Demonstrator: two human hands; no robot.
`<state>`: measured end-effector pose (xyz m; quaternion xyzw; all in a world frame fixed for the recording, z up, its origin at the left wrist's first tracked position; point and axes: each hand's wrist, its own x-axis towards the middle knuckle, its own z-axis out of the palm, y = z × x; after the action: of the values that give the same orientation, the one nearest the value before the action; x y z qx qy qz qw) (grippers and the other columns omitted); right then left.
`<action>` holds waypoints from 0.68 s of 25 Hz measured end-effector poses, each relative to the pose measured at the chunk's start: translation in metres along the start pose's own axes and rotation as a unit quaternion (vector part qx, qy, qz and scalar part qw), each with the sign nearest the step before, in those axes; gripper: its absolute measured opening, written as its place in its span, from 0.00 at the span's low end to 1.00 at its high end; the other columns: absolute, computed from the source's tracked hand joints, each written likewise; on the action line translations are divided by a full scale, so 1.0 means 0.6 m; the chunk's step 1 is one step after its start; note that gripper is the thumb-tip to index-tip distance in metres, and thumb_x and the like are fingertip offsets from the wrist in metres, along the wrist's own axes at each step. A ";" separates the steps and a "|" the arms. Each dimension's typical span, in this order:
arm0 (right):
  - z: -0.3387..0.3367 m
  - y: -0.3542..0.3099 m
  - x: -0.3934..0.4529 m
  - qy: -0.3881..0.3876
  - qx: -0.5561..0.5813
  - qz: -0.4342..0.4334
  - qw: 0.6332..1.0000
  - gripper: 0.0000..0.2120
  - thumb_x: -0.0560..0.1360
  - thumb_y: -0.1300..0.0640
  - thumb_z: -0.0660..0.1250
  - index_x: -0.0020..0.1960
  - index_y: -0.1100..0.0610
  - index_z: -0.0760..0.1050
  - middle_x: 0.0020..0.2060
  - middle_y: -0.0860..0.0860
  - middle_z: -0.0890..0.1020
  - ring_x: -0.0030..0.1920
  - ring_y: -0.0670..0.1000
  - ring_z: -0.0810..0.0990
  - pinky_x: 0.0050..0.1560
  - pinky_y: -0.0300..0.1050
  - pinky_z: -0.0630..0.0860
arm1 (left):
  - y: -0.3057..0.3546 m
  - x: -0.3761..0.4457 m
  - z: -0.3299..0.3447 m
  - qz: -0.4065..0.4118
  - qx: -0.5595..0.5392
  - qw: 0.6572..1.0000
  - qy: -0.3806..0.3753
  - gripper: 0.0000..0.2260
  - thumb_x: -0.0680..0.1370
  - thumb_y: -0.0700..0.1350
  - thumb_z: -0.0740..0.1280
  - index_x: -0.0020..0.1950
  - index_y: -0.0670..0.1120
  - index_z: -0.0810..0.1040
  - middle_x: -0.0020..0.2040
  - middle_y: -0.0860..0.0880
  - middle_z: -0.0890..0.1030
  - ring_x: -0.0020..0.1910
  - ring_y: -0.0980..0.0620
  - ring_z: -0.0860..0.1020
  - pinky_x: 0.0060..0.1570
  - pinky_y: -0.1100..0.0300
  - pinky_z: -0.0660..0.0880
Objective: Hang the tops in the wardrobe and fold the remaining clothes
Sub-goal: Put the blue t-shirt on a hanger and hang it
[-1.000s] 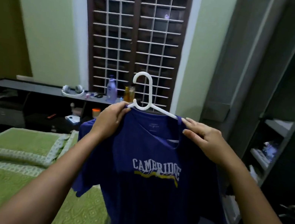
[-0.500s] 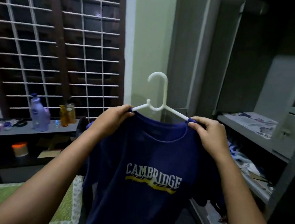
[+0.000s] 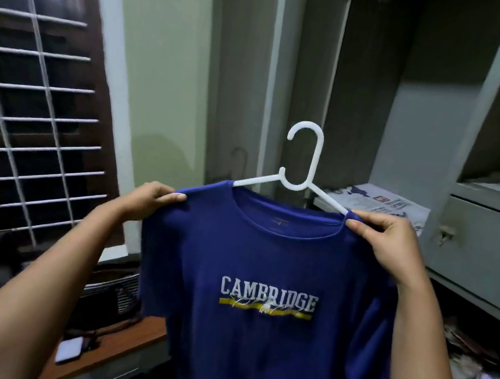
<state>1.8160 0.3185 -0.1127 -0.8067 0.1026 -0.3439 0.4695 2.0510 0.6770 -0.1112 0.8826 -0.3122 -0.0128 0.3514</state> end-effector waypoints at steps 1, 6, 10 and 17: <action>-0.010 0.013 0.013 0.006 -0.008 0.011 1.000 0.11 0.71 0.60 0.74 0.47 0.45 0.82 0.42 0.39 0.83 0.46 0.40 0.80 0.55 0.38 0.74 | 0.004 0.040 0.008 0.005 0.011 1.000 -0.011 0.25 0.78 0.57 0.58 0.41 0.35 0.79 0.35 0.46 0.75 0.37 0.53 0.69 0.38 0.57 0.66; -0.078 0.068 0.051 0.055 -0.043 0.073 0.995 0.09 0.70 0.57 0.74 0.47 0.46 0.83 0.40 0.36 0.83 0.45 0.36 0.79 0.52 0.35 0.73 | 0.069 0.214 0.077 0.059 0.078 0.995 -0.019 0.22 0.75 0.61 0.56 0.31 0.46 0.68 0.30 0.47 0.69 0.33 0.48 0.68 0.39 0.55 0.64; -0.090 0.078 0.089 0.111 -0.093 0.071 0.987 0.09 0.71 0.59 0.74 0.50 0.48 0.83 0.36 0.35 0.83 0.39 0.32 0.77 0.49 0.33 0.73 | 0.217 0.314 0.199 0.223 0.100 0.968 0.057 0.18 0.81 0.59 0.52 0.53 0.52 0.78 0.51 0.50 0.82 0.55 0.47 0.78 0.56 0.50 0.69; -0.124 0.078 0.116 0.315 -0.381 0.020 0.869 0.11 0.71 0.61 0.72 0.53 0.56 0.83 0.48 0.49 0.85 0.49 0.50 0.82 0.54 0.45 0.75 | 0.405 0.422 0.381 0.505 -0.099 0.856 -0.039 0.06 0.81 0.38 0.58 0.48 0.42 0.74 0.41 0.53 0.74 0.39 0.49 0.70 0.40 0.62 0.61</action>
<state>1.8268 0.2082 -0.0955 -0.7695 0.3843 -0.5045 0.0747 2.0676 0.2598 -0.0809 0.5627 -0.7256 0.1015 0.3829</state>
